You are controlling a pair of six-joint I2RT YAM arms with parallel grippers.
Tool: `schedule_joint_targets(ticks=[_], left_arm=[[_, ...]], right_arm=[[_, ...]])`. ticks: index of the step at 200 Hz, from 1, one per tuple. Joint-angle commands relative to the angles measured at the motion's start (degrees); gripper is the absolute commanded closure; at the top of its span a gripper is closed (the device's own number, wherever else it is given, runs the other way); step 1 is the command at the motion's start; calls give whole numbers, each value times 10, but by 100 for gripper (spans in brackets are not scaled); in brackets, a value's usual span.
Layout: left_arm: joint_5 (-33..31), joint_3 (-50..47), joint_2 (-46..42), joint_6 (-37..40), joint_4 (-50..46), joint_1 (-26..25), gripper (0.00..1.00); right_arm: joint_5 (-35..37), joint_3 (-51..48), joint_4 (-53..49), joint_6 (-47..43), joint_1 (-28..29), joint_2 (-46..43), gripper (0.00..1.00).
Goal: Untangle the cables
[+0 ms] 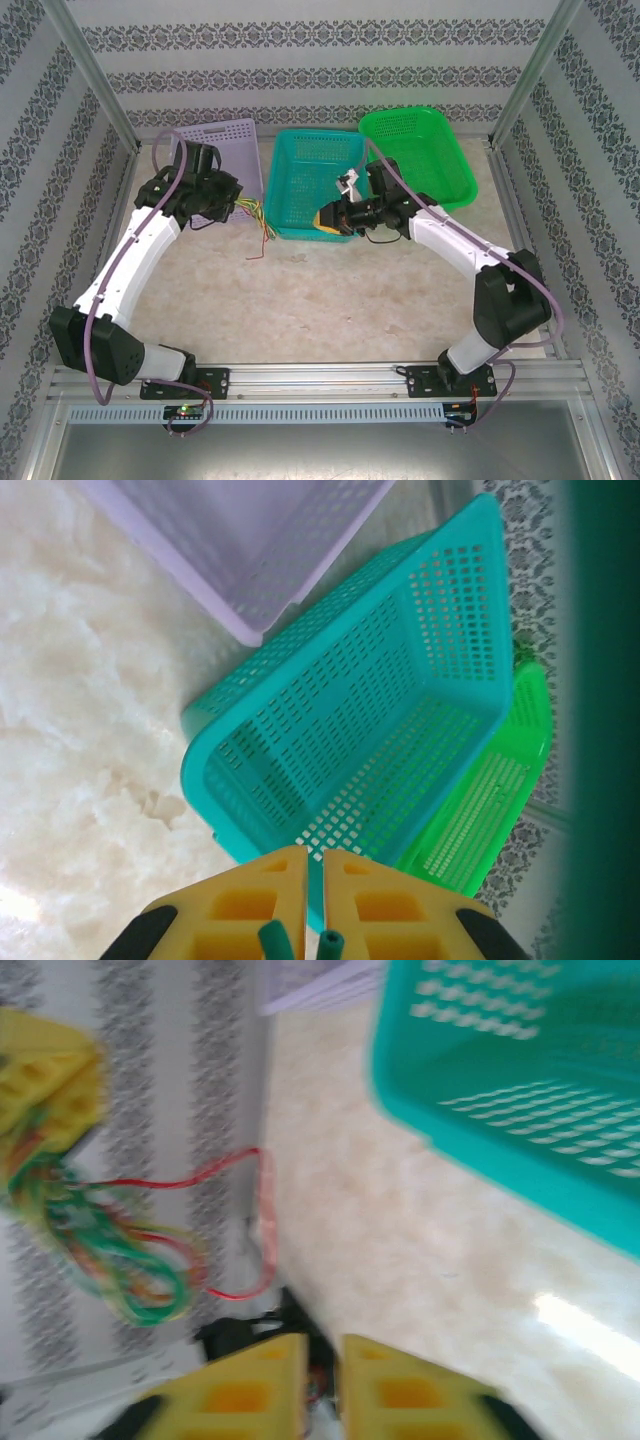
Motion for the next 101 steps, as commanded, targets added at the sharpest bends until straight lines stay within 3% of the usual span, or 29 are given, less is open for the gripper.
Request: schedule_joint_targets(ticks=[1, 17, 55, 101], left_arm=[[-14, 14, -7, 10, -27, -5, 100], [-25, 9, -10, -6, -28, -12, 100], [-34, -4, -11, -34, 2, -26, 100], [-23, -1, -5, -49, 16, -38, 100]], right_arm=[[215, 64, -97, -105, 82, -81, 59], [334, 83, -101, -74, 135, -93, 60], [456, 169, -106, 26, 230, -54, 52], [417, 249, -129, 148, 217, 32, 45]])
